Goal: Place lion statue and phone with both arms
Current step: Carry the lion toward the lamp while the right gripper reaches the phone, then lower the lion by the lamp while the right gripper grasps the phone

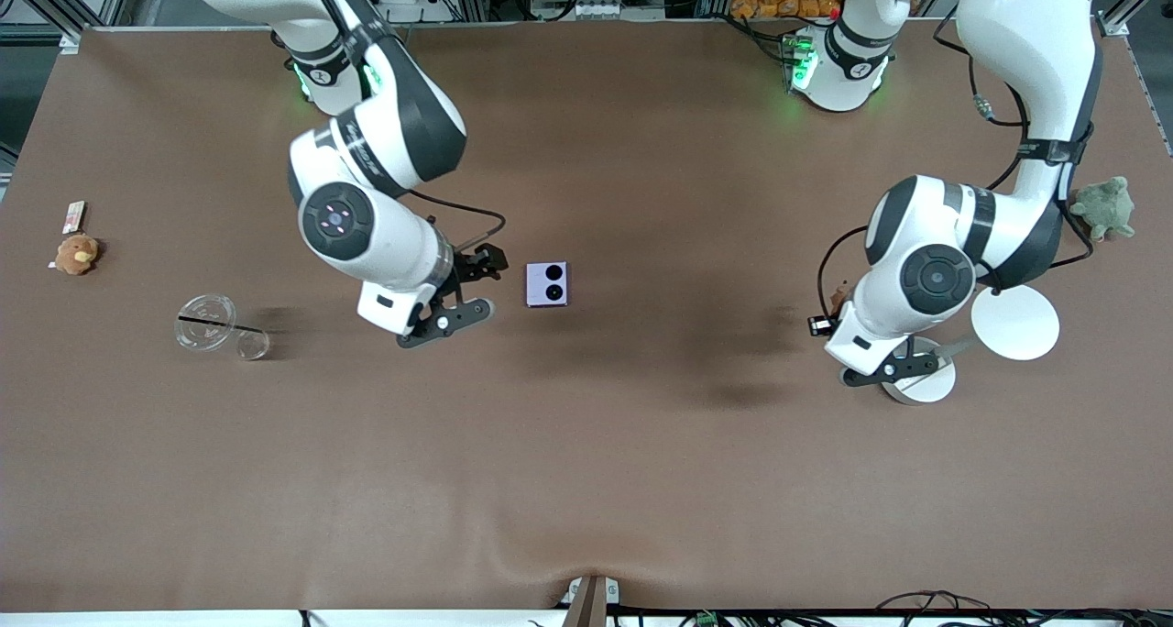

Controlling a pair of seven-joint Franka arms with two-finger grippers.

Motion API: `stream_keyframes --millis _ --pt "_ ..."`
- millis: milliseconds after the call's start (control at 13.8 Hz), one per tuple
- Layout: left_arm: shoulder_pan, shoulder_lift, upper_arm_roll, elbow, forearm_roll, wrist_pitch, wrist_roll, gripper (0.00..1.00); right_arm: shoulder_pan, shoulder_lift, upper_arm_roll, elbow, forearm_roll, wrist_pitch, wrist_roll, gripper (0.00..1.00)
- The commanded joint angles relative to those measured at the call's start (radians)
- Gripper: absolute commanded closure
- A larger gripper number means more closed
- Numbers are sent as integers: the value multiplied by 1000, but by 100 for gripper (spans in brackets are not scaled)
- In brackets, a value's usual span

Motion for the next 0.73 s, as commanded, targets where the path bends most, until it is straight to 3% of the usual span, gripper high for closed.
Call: stream_keyframes --millis 0,363,654 --pt "44 -27 -12 -77 6 86 63 100 10 32 -7 12 51 54 57 0" --pt "86 2 -11 -126 18 200 153 100 124 69 -12 -4 -4 127 356 0" --pt "86 26 -11 -142 19 255 163 100 165 127 -8 -33 -2 165 369 0"
